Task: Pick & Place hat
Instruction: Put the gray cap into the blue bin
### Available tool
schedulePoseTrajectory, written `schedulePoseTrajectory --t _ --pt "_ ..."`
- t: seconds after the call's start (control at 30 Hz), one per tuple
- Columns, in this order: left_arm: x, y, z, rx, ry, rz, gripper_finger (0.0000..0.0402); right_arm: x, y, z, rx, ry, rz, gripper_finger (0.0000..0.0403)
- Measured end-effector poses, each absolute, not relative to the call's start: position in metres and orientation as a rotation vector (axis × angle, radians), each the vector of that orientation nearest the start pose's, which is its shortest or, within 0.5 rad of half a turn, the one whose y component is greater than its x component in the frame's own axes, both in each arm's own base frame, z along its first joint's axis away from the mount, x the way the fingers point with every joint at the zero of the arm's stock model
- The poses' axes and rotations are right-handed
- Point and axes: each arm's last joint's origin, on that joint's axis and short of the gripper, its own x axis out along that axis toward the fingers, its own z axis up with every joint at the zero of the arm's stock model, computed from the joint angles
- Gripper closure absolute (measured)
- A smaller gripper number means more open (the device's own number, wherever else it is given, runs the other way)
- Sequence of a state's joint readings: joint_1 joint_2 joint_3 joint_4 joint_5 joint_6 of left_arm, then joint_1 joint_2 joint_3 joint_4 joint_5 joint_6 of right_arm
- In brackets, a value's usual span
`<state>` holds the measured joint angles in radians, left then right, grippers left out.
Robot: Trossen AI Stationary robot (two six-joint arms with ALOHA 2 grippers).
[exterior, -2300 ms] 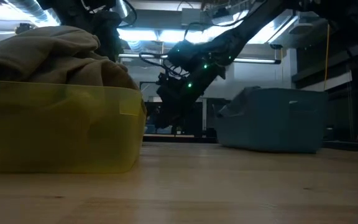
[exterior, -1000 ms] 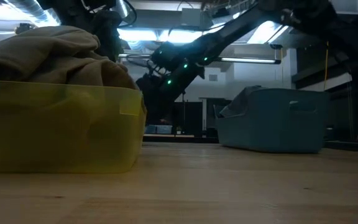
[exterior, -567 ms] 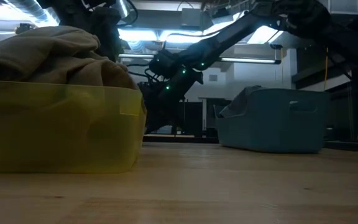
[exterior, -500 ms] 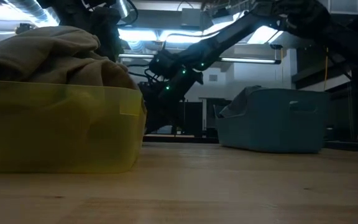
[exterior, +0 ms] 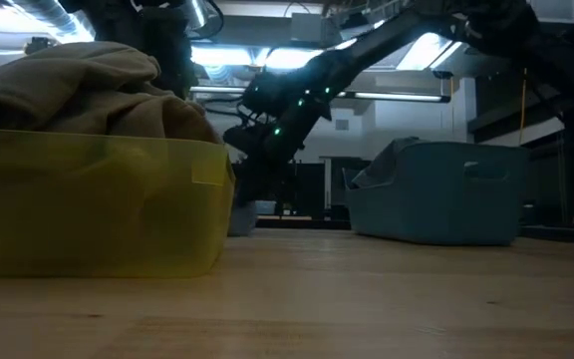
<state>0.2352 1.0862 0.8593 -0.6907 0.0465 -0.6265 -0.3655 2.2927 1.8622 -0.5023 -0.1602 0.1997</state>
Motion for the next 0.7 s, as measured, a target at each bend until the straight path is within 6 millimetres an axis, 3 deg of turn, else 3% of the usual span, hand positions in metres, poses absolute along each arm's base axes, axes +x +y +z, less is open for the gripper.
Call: schedulePoseTrajectory --t 0.17,0.33,0.5,0.7 --pt "0.199 0.046 0.270 -0.656 0.796 0.417 0.0217 0.452 -0.171 0.209 0.271 0.938 -0.341 0.0387" --pt "0.187 0.043 0.288 -0.562 0.715 0.354 0.0217 0.426 -0.166 0.256 0.062 0.989 -0.413 0.0387" --pt "0.170 0.040 0.314 -0.477 0.574 0.325 0.0217 0.396 -0.154 0.311 -0.172 0.993 -0.479 0.0387" --pt "0.154 0.036 0.338 -0.410 0.371 0.290 0.0217 0.348 -0.138 0.388 -0.442 0.882 -0.502 0.0387"
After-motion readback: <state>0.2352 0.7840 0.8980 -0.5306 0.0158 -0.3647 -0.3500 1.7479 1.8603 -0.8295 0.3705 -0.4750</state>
